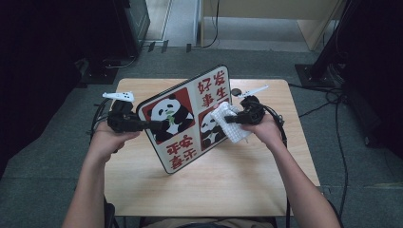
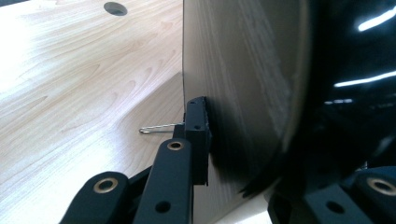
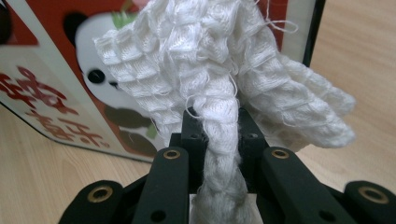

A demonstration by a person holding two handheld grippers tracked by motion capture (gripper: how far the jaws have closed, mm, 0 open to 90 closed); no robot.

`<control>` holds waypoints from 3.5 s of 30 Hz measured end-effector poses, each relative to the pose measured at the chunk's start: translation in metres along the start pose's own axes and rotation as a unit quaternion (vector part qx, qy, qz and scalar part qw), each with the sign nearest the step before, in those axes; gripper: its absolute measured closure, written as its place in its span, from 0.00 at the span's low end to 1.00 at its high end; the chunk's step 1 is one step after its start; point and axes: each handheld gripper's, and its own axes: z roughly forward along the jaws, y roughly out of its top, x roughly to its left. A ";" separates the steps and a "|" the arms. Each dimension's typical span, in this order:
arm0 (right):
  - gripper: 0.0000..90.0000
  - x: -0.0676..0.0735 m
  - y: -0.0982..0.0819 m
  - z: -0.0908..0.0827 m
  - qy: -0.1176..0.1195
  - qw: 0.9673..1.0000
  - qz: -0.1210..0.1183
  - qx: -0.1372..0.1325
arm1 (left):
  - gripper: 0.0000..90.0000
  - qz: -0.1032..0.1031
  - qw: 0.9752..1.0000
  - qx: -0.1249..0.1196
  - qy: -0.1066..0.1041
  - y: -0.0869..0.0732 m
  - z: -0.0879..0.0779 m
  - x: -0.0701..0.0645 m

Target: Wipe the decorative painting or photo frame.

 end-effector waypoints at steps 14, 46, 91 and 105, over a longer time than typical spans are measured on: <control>0.88 -0.006 -0.026 0.016 -0.003 1.000 0.025 0.015 | 0.86 0.001 1.000 0.000 -0.002 0.001 0.000 0.001; 0.88 -0.007 -0.050 0.011 -0.007 0.999 0.040 0.013 | 0.85 -0.011 1.000 0.000 -0.005 0.001 0.000 0.003; 0.89 0.055 0.092 -0.104 -0.006 0.997 -0.071 -0.034 | 0.86 -0.017 1.000 -0.004 0.007 -0.001 -0.003 0.005; 0.89 0.069 0.143 -0.121 -0.018 0.995 -0.088 -0.037 | 0.86 -0.014 1.000 -0.004 0.004 -0.001 -0.003 0.005</control>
